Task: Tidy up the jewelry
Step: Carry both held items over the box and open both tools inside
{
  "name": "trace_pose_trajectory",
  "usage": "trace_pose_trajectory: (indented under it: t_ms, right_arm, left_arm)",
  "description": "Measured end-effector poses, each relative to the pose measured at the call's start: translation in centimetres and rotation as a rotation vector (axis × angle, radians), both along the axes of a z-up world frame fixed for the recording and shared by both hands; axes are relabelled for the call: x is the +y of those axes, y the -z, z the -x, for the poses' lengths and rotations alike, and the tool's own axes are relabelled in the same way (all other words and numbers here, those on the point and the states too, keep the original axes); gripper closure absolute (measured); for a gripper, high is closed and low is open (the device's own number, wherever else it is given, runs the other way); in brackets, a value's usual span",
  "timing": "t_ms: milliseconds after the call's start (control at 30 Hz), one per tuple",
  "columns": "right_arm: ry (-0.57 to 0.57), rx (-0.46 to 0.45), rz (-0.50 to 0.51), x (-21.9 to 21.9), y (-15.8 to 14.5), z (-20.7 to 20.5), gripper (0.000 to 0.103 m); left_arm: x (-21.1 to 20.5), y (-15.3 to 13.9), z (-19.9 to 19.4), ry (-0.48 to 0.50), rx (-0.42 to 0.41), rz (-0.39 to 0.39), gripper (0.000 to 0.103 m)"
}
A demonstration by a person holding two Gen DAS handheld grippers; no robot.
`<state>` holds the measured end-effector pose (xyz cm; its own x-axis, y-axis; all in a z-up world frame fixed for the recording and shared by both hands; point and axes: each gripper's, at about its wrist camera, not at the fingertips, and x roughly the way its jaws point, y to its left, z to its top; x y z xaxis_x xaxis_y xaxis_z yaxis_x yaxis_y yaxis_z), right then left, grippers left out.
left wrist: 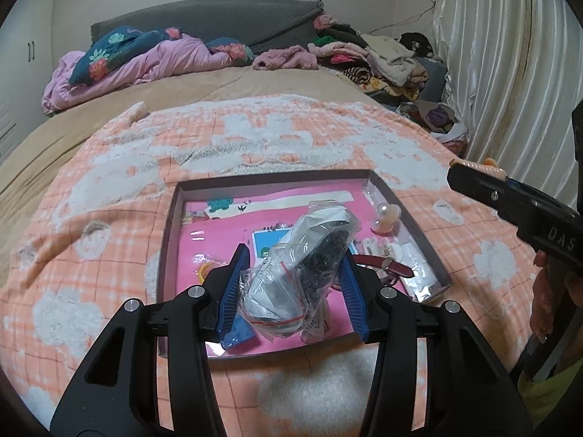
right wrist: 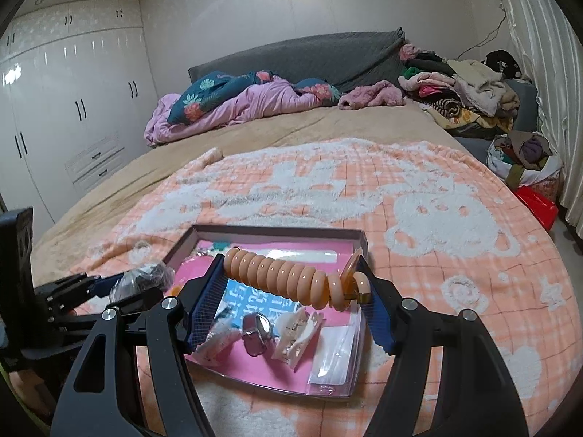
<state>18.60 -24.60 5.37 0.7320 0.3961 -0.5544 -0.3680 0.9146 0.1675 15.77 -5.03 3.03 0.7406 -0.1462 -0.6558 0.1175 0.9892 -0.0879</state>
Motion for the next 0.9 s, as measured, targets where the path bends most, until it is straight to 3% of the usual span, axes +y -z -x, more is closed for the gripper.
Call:
trace_pose_trajectory:
  t_ms: [400,633,900]
  right_arm:
    - [0.005,0.123,0.036,0.5,5.3,-2.6,0.035]
    - [-0.001,0.162,0.027,0.7,6.5,-3.2,0.033]
    - [-0.012,0.177,0.008,0.9,6.6,-3.2,0.023]
  left_arm:
    - [0.8,3.8,-1.8,-0.046,0.091,-0.017,0.063]
    - [1.2,4.5,-2.3,-0.059,0.114,-0.026,0.063]
    - [1.5,5.0,-2.5,-0.069,0.131,-0.025,0.062]
